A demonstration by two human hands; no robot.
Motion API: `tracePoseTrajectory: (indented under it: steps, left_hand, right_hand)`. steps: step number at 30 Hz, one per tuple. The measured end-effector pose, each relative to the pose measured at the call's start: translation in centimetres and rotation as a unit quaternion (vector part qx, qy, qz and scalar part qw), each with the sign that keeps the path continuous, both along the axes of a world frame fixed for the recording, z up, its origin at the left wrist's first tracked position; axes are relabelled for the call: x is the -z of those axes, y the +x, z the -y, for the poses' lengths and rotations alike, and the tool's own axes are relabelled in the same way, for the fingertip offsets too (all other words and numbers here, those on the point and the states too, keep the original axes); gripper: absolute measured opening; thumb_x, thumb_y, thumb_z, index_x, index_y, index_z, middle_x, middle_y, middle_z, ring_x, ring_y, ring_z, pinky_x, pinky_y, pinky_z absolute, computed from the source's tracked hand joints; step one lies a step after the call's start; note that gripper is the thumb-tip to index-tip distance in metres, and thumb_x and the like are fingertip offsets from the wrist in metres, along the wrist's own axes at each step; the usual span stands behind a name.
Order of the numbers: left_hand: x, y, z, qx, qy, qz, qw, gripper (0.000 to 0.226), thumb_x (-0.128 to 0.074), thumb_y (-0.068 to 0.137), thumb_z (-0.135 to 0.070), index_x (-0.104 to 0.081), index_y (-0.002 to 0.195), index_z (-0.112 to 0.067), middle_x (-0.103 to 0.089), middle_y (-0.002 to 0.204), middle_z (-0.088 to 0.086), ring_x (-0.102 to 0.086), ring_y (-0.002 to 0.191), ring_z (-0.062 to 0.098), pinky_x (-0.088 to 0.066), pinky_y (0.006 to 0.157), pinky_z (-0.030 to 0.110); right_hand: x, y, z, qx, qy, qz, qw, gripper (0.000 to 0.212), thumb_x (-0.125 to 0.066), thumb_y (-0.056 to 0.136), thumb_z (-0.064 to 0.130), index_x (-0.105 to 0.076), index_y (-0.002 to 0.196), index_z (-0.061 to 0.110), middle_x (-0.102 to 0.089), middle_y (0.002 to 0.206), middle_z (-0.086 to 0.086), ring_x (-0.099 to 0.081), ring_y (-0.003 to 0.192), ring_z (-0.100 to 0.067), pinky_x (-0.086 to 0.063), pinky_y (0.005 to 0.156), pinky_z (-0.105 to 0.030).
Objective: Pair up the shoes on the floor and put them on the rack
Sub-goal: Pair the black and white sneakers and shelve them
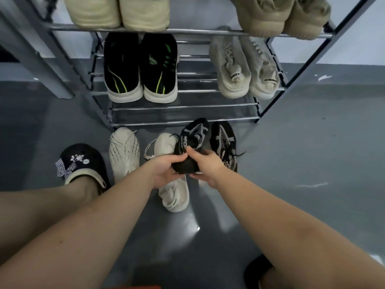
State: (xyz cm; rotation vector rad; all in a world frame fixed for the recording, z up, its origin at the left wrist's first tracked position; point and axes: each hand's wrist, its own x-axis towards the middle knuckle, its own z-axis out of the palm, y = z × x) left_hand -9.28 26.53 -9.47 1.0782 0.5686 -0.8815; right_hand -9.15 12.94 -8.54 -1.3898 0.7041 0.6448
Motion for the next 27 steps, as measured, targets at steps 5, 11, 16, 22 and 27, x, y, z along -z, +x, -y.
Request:
tracePoseTrajectory:
  steps: [5, 11, 16, 22, 27]
  left_hand:
    - [1.2, -0.5, 0.0, -0.001, 0.014, -0.035, 0.999, 0.03, -0.055, 0.089, -0.043, -0.062, 0.1, -0.015, -0.066, 0.099, 0.007, -0.062, 0.095, 0.02, -0.046, 0.096, 0.036]
    - [2.8, -0.4, 1.8, -0.036, 0.041, -0.05, 0.997, 0.047, -0.056, 0.09, -0.041, -0.057, 0.123, -0.008, -0.064, 0.12, 0.012, -0.063, 0.105, 0.026, -0.051, 0.091, 0.036]
    - [4.5, -0.2, 3.7, -0.07, 0.082, -0.043, 0.993, 0.047, -0.063, 0.087, -0.033, -0.055, 0.127, -0.009, -0.063, 0.125, 0.009, -0.061, 0.11, 0.023, -0.049, 0.09, 0.034]
    - [6.7, -0.4, 5.4, -0.025, 0.156, -0.021, 0.987, 0.044, -0.064, 0.087, -0.027, -0.051, 0.124, -0.008, -0.063, 0.115, 0.005, -0.058, 0.109, 0.023, -0.048, 0.096, 0.038]
    - [7.4, -0.1, 5.6, 0.045, 0.227, -0.003, 0.973, 0.061, -0.07, 0.077, -0.043, -0.051, 0.127, -0.013, -0.061, 0.123, 0.005, -0.058, 0.114, 0.025, -0.052, 0.09, 0.038]
  right_hand:
    - [1.2, -1.0, 1.2, -0.006, 0.028, -0.002, 1.0, 0.077, -0.072, 0.083, 0.021, -0.028, 0.145, 0.01, -0.054, 0.129, -0.008, -0.059, 0.103, -0.022, -0.055, 0.077, -0.037]
    - [2.7, -1.4, 2.7, -0.055, 0.027, -0.006, 0.998, 0.077, -0.074, 0.081, 0.031, -0.034, 0.143, 0.013, -0.056, 0.129, -0.006, -0.062, 0.107, -0.02, -0.057, 0.076, -0.032]
    - [3.9, -0.5, 6.0, -0.093, -0.198, 0.043, 0.975, 0.077, -0.064, 0.081, 0.056, -0.039, 0.142, 0.015, -0.048, 0.138, -0.003, -0.05, 0.124, -0.023, -0.04, 0.105, -0.033]
    - [6.8, 0.6, 10.9, -0.077, -0.346, -0.074, 0.932, 0.082, -0.067, 0.081, 0.051, -0.03, 0.143, 0.011, -0.036, 0.143, -0.014, -0.047, 0.125, -0.034, -0.043, 0.103, -0.043]
    - [9.0, 0.1, 11.7, -0.007, -0.236, -0.141, 0.961, 0.08, -0.073, 0.077, 0.046, -0.037, 0.134, 0.004, -0.053, 0.121, -0.014, -0.054, 0.112, -0.033, -0.05, 0.094, -0.05]
